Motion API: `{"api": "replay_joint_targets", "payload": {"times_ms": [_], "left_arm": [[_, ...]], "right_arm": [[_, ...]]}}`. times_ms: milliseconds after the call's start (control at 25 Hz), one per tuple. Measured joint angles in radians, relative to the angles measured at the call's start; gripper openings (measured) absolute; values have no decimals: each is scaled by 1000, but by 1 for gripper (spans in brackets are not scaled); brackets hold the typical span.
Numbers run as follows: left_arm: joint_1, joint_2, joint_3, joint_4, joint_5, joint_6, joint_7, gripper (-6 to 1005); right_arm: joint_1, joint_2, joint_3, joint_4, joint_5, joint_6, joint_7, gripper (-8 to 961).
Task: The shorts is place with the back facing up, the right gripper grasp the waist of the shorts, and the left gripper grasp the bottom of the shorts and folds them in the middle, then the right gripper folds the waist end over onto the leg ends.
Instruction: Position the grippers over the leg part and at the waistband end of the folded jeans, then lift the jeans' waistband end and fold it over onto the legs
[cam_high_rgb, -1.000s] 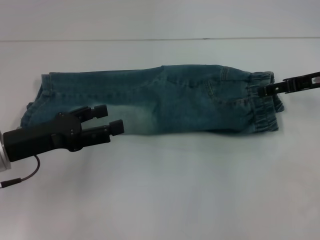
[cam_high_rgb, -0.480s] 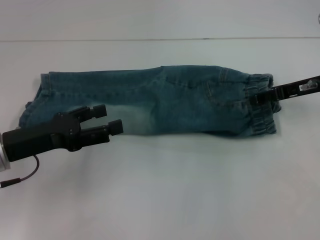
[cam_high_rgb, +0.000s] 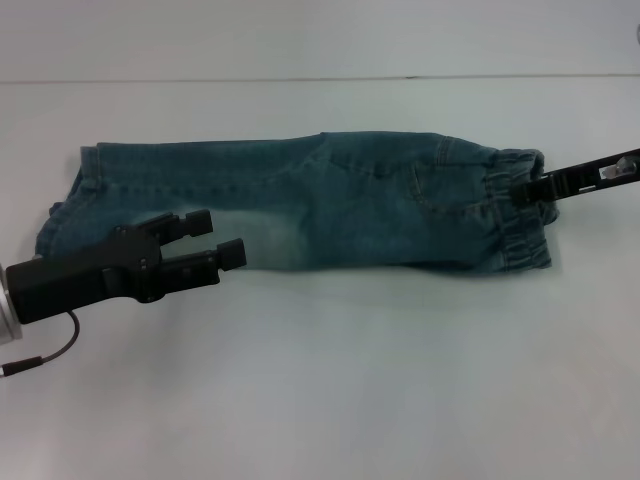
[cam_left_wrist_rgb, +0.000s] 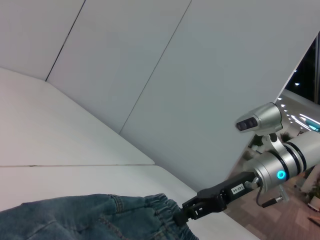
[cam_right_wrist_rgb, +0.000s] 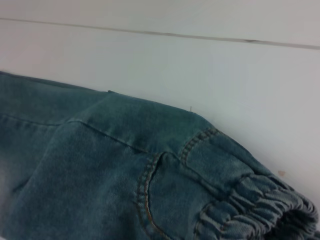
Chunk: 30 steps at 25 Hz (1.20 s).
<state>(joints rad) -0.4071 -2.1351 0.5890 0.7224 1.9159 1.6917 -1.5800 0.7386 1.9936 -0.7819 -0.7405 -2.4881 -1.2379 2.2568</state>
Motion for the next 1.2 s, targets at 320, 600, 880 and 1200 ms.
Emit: {"api": "replay_joint_targets", "payload": {"times_ms": [320, 600, 880, 1200], "left_arm": [[1, 0, 0, -4, 0, 2, 11, 927], [-3, 0, 0, -23, -5, 2, 32, 927], [-17, -23, -8, -34, -47, -48, 101, 926], [-83, -29, -8, -232, -223, -170, 361, 802]], "right_arm": [[11, 0, -2, -1, -1, -19, -16, 129], [20, -13, 6, -1, 27, -70, -34, 67], [11, -65, 18, -1, 187, -187, -62, 67], [8, -103, 103, -12, 268, -327, -78, 65]]}}
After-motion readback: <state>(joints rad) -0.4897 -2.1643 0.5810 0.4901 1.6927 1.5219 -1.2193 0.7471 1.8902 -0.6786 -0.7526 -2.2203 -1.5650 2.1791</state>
